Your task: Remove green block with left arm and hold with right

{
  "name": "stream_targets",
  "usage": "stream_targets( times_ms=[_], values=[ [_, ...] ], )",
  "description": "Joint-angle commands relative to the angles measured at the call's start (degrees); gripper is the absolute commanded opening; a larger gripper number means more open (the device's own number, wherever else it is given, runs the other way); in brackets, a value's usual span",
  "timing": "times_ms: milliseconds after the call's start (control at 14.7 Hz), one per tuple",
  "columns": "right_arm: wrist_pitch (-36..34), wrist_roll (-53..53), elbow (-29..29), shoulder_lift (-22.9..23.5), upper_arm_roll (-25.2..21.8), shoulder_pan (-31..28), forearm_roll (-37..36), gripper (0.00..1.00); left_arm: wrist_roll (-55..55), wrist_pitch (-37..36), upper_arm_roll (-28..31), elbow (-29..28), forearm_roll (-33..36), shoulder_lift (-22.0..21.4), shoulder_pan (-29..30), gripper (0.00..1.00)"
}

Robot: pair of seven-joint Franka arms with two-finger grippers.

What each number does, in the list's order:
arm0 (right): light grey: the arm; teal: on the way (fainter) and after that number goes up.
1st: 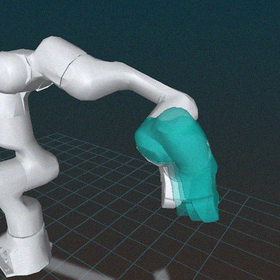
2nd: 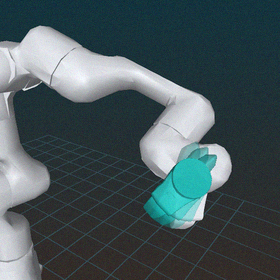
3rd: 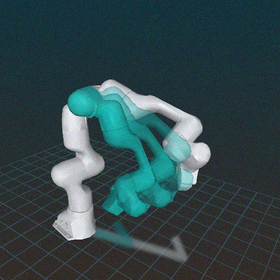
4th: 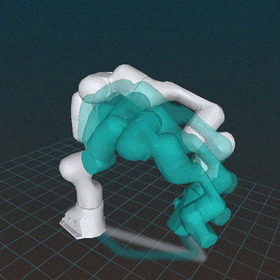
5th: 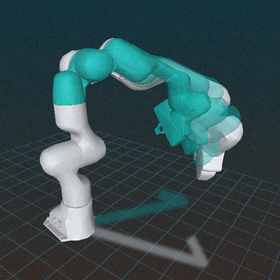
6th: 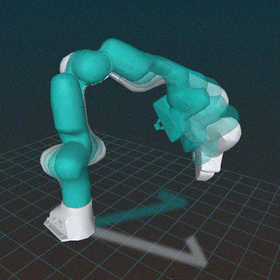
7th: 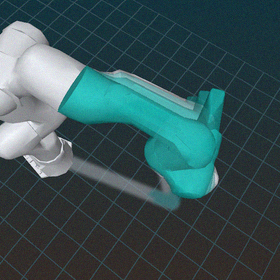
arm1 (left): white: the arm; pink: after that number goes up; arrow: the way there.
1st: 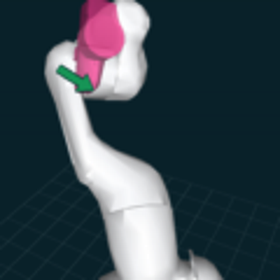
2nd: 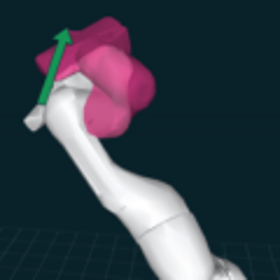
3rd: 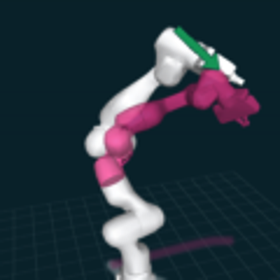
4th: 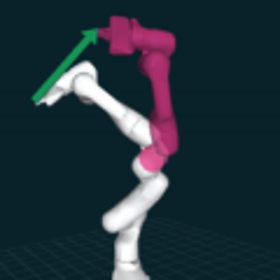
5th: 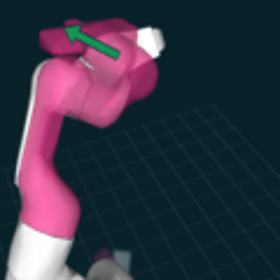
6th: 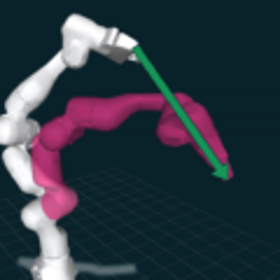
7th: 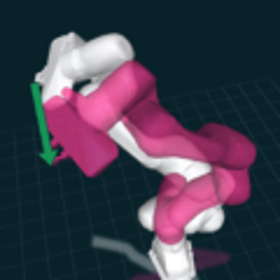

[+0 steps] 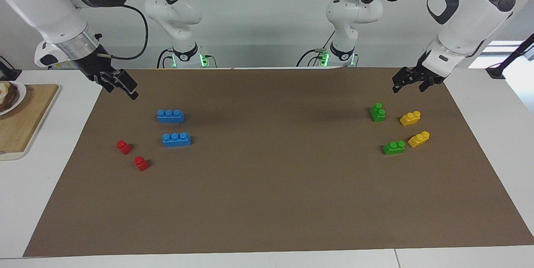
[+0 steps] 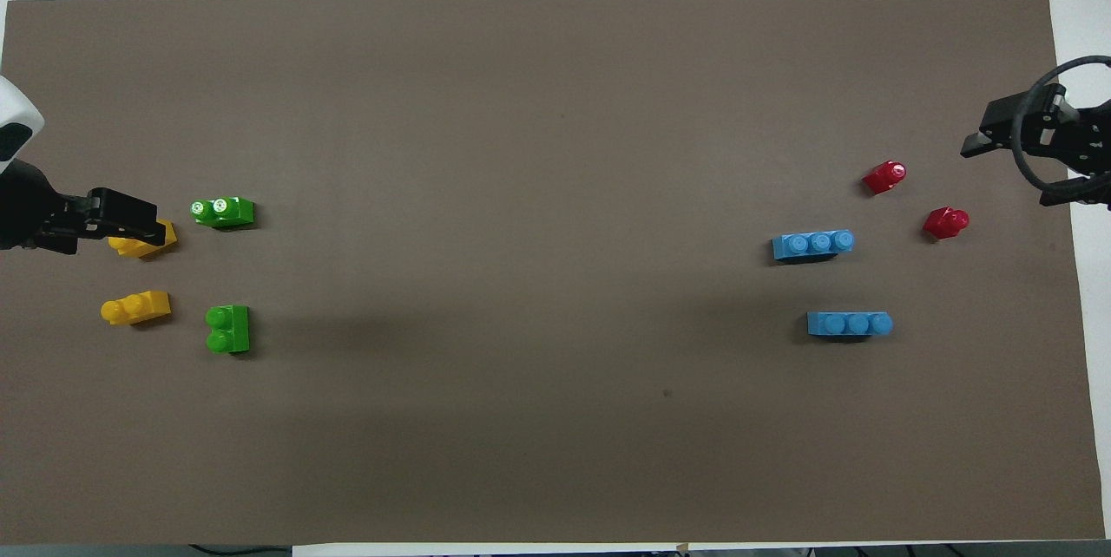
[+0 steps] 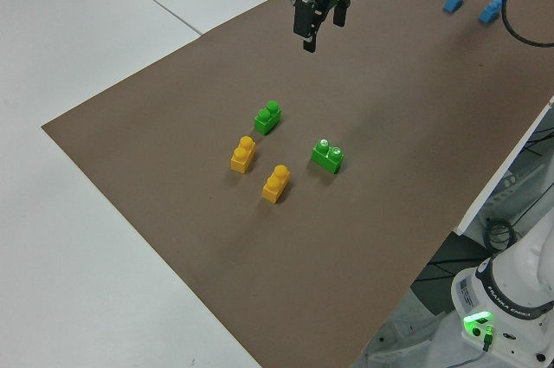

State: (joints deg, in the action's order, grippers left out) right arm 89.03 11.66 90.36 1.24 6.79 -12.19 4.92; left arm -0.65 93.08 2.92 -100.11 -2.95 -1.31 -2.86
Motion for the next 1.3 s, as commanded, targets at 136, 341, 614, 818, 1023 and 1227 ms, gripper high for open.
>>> stream_targets(
  times_ms=[136,341,614,818,1023,1227],
  values=[
    [-3.2,-9.2,-0.3,-1.5,0.6,-0.1,-2.1,1.0,0.6,-0.6,-1.7,0.4,3.5,-0.9,0.2,1.0],
    [-3.7,-10.2,-0.2,-1.6,0.6,1.5,-2.0,1.0,0.6,-2.5,-2.4,2.4,4.2,-0.8,0.1,1.0],
    [-3.4,-10.0,-0.3,-2.0,0.4,1.4,-1.8,1.0,0.6,-6.5,-3.6,7.2,4.4,0.7,0.2,1.0],
    [-3.6,-10.2,-1.4,-1.9,0.3,1.1,-1.7,1.0,0.7,-6.6,-5.2,7.3,4.4,0.7,0.2,1.0],
    [-3.7,-10.3,-1.4,-2.0,0.4,1.5,-1.8,1.0,0.6,-6.3,-5.4,7.2,4.4,0.2,0.3,1.0],
    [-3.6,-10.1,-1.4,-2.0,0.5,2.3,-2.1,1.0,0.4,-5.5,-5.2,6.2,4.4,-0.2,1.3,1.0]
  ],
)
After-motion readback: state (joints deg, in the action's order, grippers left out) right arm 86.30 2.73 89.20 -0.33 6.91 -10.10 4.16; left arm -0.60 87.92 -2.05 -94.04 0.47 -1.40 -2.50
